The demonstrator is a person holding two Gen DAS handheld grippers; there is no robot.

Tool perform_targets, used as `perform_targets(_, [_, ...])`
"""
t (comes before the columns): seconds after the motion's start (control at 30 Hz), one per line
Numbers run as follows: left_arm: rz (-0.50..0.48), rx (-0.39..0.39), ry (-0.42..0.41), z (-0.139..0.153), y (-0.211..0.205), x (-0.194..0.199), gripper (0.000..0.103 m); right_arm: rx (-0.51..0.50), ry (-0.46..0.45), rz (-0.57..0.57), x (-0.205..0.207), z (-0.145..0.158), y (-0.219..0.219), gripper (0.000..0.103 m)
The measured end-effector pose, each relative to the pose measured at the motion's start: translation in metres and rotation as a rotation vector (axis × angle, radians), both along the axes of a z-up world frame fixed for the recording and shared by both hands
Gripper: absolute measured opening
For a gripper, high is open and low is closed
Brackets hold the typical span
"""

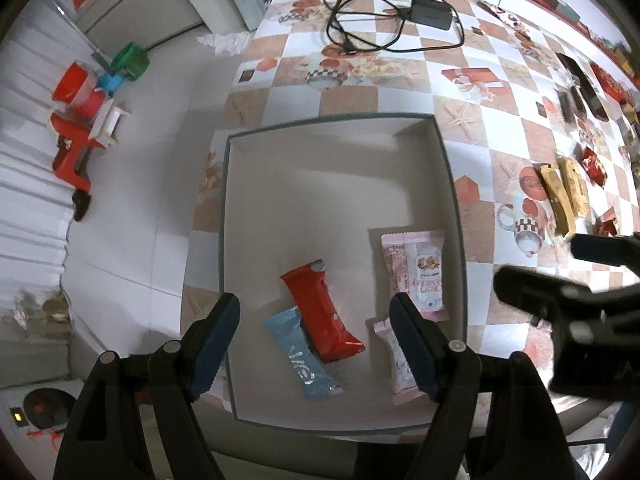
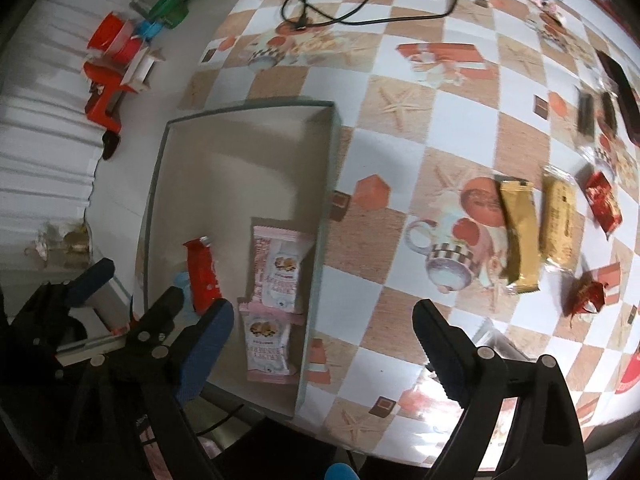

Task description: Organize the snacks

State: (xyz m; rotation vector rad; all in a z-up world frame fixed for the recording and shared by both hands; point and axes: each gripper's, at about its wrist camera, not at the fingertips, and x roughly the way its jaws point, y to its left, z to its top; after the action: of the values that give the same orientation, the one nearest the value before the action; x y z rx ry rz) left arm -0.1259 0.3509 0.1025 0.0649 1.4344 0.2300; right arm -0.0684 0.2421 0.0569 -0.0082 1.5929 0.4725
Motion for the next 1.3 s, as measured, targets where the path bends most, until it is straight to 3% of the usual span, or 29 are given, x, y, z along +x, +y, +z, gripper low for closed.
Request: perform_targets(1.3, [-0.144,0.058,-0.005,0.011,-0.056,0.014,0.082,0.051,0.022,-0.159,-0.006,0.001,-0.067,0.103])
